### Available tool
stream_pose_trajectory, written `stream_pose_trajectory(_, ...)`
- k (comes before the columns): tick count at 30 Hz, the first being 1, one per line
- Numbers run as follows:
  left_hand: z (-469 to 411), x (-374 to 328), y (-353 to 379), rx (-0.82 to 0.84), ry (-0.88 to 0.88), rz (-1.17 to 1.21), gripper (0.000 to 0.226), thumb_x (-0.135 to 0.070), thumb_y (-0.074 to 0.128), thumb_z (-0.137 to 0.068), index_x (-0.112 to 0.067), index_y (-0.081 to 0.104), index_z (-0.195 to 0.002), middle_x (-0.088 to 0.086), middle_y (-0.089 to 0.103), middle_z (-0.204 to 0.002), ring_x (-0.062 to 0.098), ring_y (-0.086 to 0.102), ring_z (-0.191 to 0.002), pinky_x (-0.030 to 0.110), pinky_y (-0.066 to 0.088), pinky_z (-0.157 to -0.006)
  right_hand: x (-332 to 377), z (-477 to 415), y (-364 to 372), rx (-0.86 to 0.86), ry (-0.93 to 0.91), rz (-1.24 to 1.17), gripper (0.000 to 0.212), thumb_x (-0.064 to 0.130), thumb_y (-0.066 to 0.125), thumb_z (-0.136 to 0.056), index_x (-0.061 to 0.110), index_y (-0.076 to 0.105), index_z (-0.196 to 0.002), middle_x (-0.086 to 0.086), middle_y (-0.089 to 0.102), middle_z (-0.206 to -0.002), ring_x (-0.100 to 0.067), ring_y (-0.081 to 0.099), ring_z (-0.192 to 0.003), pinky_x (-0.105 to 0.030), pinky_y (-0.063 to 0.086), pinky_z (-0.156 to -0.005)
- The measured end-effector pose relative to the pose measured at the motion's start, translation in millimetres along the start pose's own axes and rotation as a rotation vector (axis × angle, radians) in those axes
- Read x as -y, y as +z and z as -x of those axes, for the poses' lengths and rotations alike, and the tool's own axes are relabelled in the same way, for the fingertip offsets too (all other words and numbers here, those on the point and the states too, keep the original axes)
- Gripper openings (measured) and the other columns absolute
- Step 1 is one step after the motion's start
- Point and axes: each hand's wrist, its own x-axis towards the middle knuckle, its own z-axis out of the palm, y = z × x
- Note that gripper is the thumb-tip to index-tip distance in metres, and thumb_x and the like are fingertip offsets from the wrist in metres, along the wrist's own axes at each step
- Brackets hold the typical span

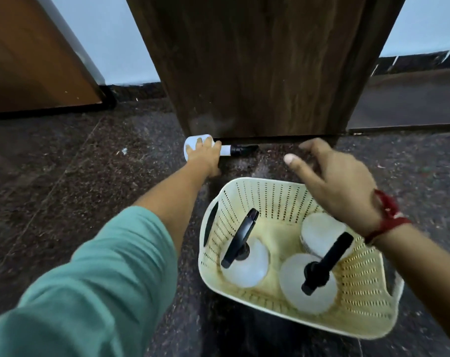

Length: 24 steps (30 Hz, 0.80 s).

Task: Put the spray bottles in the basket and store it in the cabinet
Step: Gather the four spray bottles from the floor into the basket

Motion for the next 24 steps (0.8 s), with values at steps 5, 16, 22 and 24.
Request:
stream_pose_trajectory(5, -27, -3, 13, 0.126, -0.112, -0.044, 0.096, -0.062, 0.051, -0.084, -0.022, -0.006, -0.150, -0.003, -0.010, -0.158, 0.045, 0.005, -0.140, 0.068, 0.008, -0.107, -7, -3, 23, 0.054, -0.029, 0.048, 0.067, 0.068, 0.025, -0.084, 0.021, 0.046, -0.128, 0.006, 0.066, -0.080, -0.021, 0.064, -0.080, -0.034, 0.050, -0.064)
stream_pose_trajectory(16, -28, -23, 33, 0.020, -0.043, -0.233, 0.043, -0.013, 0.040, -0.097, -0.023, 0.039, -0.139, 0.007, 0.014, -0.150, 0.055, -0.005, -0.136, 0.069, 0.022, -0.103, -9, -4, 25, 0.090, -0.078, 0.032, 0.054, 0.057, 0.038, -0.090, 0.023, 0.042, -0.131, 0.006, 0.066, -0.083, -0.020, 0.064, -0.081, -0.034, 0.048, -0.067)
stream_pose_trajectory(22, -8, -3, 30, -0.077, -0.197, 0.045, 0.045, -0.003, 0.043, -0.093, -0.021, 0.039, -0.135, 0.007, 0.027, -0.146, 0.055, 0.008, -0.135, 0.068, 0.029, -0.098, -10, -2, 22, 0.080, -0.068, 0.001, 0.046, 0.049, 0.044, -0.092, 0.022, 0.045, -0.129, 0.007, 0.064, -0.078, -0.019, 0.062, -0.076, -0.034, 0.049, -0.067)
stream_pose_trajectory(24, -2, 4, 19, -0.133, -0.242, 0.160, 0.038, -0.016, 0.047, -0.095, -0.019, 0.042, -0.132, 0.008, 0.036, -0.143, 0.052, 0.011, -0.136, 0.069, 0.021, -0.101, -10, -1, 20, 0.072, -0.063, -0.034, 0.045, 0.047, 0.047, -0.092, 0.021, 0.046, -0.129, 0.010, 0.062, -0.076, -0.016, 0.060, -0.076, -0.033, 0.048, -0.068)
